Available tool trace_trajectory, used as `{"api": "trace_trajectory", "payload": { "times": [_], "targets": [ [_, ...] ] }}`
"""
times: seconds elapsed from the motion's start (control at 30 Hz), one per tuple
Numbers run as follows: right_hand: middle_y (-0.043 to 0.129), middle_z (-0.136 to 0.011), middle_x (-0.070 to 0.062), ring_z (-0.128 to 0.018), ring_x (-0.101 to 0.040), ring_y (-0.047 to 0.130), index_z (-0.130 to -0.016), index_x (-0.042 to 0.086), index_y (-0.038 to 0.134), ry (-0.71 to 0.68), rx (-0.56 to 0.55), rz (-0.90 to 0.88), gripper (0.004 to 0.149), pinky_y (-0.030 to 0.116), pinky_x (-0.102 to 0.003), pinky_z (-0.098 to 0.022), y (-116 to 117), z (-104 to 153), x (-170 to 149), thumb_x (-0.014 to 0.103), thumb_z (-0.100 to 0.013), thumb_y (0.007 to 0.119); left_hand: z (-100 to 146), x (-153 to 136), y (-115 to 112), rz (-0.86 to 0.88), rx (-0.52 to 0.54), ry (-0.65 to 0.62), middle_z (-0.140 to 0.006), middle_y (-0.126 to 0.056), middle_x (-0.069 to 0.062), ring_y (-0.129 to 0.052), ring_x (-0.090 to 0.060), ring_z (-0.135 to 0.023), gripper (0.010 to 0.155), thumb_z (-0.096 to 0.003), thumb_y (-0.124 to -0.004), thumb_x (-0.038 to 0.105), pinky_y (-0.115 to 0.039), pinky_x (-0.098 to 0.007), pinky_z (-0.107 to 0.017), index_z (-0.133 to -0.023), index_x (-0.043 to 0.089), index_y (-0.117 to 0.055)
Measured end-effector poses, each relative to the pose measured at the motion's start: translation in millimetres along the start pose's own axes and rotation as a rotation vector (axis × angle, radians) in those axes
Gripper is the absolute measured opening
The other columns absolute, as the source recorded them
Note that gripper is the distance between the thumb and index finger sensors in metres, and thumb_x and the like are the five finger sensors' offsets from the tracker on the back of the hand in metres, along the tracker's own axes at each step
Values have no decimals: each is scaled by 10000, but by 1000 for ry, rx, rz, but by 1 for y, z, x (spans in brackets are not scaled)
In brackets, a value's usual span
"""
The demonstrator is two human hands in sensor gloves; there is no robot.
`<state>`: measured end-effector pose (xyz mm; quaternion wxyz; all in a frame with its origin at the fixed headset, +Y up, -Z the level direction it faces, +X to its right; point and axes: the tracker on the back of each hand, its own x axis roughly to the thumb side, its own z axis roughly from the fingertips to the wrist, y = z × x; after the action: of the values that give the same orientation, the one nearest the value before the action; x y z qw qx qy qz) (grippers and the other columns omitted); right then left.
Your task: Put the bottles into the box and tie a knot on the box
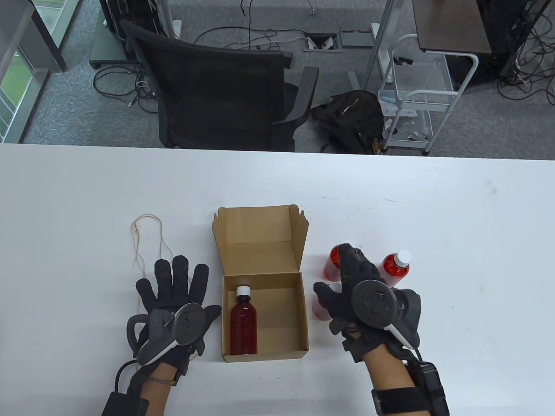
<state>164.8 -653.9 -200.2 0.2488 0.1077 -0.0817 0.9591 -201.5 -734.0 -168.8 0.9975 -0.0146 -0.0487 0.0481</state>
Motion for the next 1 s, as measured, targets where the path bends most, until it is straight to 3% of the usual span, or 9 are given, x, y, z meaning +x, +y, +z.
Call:
{"api": "trace_trajectory", "payload": {
  "times": [0.23,0.37,0.67,0.83,1.0],
  "targets": [
    [658,-1009,-279,-845,-500,720,-1055,17,522,-20,27,-164,935,643,-626,-612,34,15,-39,586,-405,880,0,0,-1,-2,-5,4,-1247,40,-205,11,-589,-1076,950,-505,-674,656,-120,-808,-641,-1193,304,-122],
    [668,-1008,-267,-846,-486,733,-1056,26,519,4,26,-135,956,648,-618,-615,52,17,-45,613,-395,884,0,0,-1,-2,-11,6,-1244,46,-208,14,-591,-1072,951,-505,-675,655,-121,-808,-640,-1194,300,-123],
    [754,-965,-209,-817,-438,801,-1017,60,599,120,31,-234,866,691,-589,-600,82,19,-57,517,-379,964,-1,-1,-2,5,-14,6,-1245,44,-202,14,-590,-1073,951,-503,-676,656,-122,-807,-640,-1194,301,-127],
    [805,-917,-213,-758,-423,865,-990,43,640,118,-5,-225,848,753,-566,-560,80,20,-57,509,-370,985,-1,-1,-1,6,-19,5,-1245,45,-203,17,-589,-1073,950,-505,-676,655,-120,-808,-640,-1194,302,-125],
    [857,-842,-246,-662,-419,924,-983,-18,626,48,-62,-93,874,808,-555,-490,48,15,-35,566,-411,934,-1,0,-1,3,-17,6,-1245,46,-204,17,-589,-1072,950,-505,-675,655,-120,-807,-640,-1194,303,-124]
  ]
}}
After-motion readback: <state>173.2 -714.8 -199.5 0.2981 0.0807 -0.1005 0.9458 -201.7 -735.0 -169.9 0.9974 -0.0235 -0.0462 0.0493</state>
